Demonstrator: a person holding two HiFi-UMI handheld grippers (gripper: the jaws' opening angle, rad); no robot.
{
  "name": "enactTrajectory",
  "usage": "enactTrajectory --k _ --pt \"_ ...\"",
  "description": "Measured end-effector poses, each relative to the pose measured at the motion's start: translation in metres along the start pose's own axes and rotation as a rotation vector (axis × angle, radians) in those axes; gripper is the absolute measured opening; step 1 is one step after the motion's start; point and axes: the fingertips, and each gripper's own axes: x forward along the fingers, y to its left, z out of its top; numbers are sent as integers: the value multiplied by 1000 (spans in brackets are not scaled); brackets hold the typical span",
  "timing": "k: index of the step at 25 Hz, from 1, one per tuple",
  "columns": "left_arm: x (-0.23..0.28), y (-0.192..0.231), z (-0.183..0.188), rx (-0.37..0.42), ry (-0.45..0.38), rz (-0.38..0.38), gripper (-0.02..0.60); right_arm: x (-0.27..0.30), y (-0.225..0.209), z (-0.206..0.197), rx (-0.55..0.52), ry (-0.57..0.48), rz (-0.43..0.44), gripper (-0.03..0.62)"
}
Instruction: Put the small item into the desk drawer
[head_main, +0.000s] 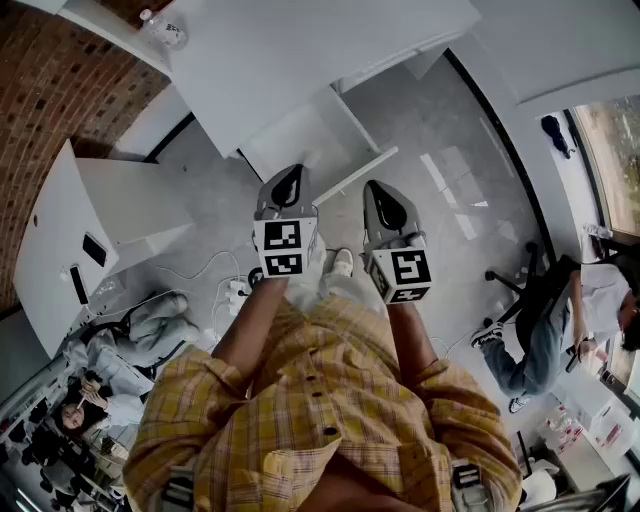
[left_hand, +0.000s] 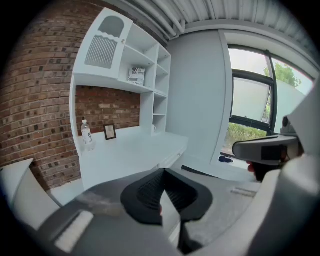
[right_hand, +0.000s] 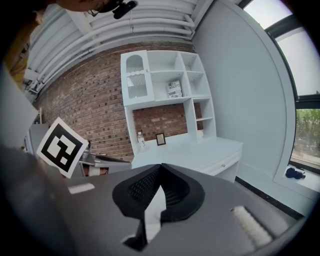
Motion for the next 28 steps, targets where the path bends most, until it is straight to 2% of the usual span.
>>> enactTrajectory --k 6,15,28 --pt "-29 -9 27 50 -66 -2 2 -10 8 28 -15 -49 12 -2" --pt "-73 -19 59 85 -152 -3 2 -25 20 69 -60 -113 34 -2" --pt "-109 -21 94 114 -263 19 2 -37 26 95 -75 -164 50 -3"
